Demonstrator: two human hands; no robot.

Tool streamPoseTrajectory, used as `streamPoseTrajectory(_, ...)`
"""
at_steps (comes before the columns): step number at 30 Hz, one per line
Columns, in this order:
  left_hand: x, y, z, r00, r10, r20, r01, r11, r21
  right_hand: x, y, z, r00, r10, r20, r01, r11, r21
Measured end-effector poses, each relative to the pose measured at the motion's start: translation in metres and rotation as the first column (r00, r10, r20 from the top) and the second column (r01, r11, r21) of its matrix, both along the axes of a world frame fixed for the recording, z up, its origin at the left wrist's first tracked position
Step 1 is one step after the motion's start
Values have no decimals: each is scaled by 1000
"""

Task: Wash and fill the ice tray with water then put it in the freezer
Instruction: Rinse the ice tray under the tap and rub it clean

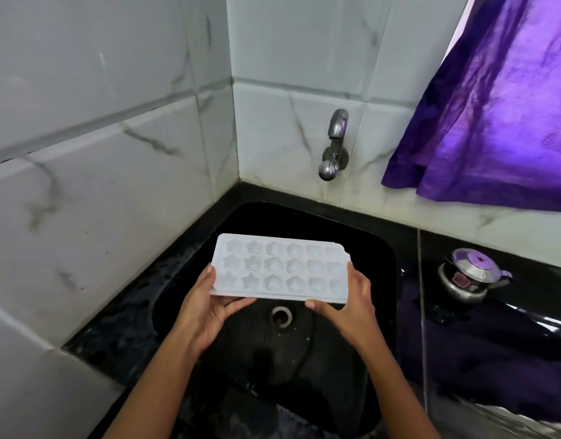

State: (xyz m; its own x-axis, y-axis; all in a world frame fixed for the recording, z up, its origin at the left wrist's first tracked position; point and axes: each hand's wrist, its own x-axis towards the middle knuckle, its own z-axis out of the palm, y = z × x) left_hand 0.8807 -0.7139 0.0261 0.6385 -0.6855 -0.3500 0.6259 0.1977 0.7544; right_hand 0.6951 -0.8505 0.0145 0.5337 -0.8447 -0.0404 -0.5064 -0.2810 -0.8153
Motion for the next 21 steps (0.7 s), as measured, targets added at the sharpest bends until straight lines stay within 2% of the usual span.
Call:
streamPoseTrajectory(5,19,-40,-3,998,-60,13,60,997,49,3,-26,6,984,-145,-102,143,989,-25)
streamPoseTrajectory(7,28,-53,-2,996,-86,19,85,995,57,13,-43,15,968,-236,-89,226,968,-107)
streamPoseTrajectory(9,38,-64,-3,993,-115,28,113,992,56,31,-67,28,961,-264,-76,239,940,-245)
streamPoseTrajectory(14,60,-90,-11,988,-154,9,153,987,53,106,-135,67,975,-205,-90,126,832,-540)
streamPoseTrajectory(16,65,-102,-16,986,-166,8,165,984,65,135,-161,75,958,-202,-204,40,798,-602)
streamPoseTrajectory(19,71,-116,-24,984,-177,9,175,982,76,161,-192,67,873,-222,-435,-143,735,-663)
streamPoseTrajectory(21,75,-123,-32,984,-179,4,178,981,82,169,-205,56,858,-228,-460,-187,695,-694)
